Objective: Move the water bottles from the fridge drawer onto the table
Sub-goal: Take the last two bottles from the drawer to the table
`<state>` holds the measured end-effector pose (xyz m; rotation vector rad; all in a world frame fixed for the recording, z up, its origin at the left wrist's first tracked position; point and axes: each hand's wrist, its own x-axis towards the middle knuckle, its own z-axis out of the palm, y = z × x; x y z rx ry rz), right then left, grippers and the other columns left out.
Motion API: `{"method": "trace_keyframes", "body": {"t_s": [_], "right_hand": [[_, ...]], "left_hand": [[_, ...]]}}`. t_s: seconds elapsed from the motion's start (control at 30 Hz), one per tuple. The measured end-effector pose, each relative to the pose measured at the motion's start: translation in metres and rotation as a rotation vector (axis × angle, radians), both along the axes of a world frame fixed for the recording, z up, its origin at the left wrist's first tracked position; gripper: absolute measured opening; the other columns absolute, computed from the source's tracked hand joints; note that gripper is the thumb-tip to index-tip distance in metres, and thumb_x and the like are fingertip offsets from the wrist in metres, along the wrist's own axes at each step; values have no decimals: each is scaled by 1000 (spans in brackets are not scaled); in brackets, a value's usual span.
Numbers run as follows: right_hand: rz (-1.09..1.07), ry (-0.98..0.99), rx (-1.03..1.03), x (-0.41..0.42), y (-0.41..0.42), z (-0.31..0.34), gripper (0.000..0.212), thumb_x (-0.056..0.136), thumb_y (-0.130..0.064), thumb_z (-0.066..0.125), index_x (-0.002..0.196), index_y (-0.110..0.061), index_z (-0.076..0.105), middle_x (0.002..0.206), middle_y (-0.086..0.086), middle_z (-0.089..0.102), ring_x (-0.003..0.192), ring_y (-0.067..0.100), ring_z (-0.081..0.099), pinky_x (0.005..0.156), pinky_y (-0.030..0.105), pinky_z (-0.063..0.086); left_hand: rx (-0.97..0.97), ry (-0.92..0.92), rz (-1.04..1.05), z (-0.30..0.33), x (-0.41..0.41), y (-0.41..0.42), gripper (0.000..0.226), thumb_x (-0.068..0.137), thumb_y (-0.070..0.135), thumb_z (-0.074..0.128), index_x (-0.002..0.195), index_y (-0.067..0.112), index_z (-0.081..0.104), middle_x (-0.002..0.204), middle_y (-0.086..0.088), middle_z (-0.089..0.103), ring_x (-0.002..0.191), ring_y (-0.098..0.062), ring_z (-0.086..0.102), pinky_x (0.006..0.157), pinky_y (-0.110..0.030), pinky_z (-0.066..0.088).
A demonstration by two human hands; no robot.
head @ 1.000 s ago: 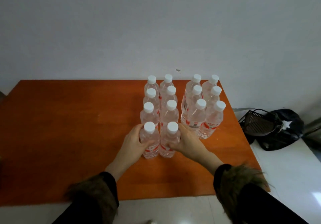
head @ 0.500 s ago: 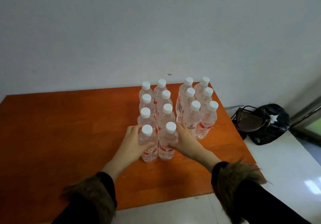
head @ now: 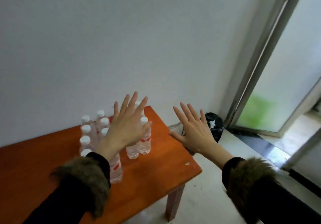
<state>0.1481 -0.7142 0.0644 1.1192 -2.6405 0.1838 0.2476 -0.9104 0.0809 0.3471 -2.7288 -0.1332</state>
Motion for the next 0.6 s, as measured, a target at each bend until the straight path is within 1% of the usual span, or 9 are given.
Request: {"method": "trace_keyframes", "body": {"t_s": [0.1,0.2,0.27,0.37,0.43,0.5,0.57,0.6], "right_hand": [[-144,115,-7,0,90,26,85,75,-76,11,147,-34,-7,158,0,-9,145,24,-11,112,55,-8],[-299,178,-20,14,185,43,85,75,-74,14,147,-34,-1,158,0,-4,145,25,-9,112,58,-5],[-404,194,-12,29,248,49,84,75,-75,16,147,-35,0,158,0,-5,145,25,-9,111,59,-5],[-531,210,-14,60,338,54,86,73,-79,13,145,-37,-7,155,-3,-11,143,25,-12,109,58,-10],[-620,224,-12,83,393,56,87,72,-82,7,144,-36,-9,153,-3,-11,143,26,-9,108,58,-8],[-723,223,9,102,446,58,87,73,-81,11,145,-35,-6,155,-1,-8,144,28,-4,108,60,-6],[-837,212,29,117,497,58,86,74,-78,16,146,-36,-4,156,0,-9,144,28,-6,107,59,-11],[-886,218,28,124,520,58,85,75,-77,18,146,-36,-4,155,-1,-11,144,27,-7,107,59,-12]], "left_hand": [[-78,50,-156,14,-24,69,72,88,64,25,141,41,-18,152,4,-27,140,-19,-25,113,-51,-15],[-124,88,-329,24,-37,151,71,81,68,11,139,42,-22,152,5,-26,141,-20,-24,111,-50,-17],[-126,94,-426,27,-43,210,72,78,69,6,138,42,-22,153,3,-24,141,-21,-22,111,-51,-16],[-125,109,-558,28,-47,297,73,78,69,7,139,40,-20,155,1,-19,142,-22,-20,112,-52,-12],[-116,114,-656,28,-50,352,74,79,67,11,144,37,-11,157,-1,-11,144,-24,-14,112,-53,-9],[-114,130,-755,30,-54,406,74,81,65,15,146,35,-3,157,-2,-5,144,-27,-6,112,-54,-4],[-90,138,-849,32,-59,460,73,81,64,18,146,35,0,157,-2,-2,144,-28,-3,113,-56,0],[-85,139,-891,33,-61,486,73,81,65,17,145,36,-2,157,-1,-4,144,-27,-5,113,-57,0]]}}
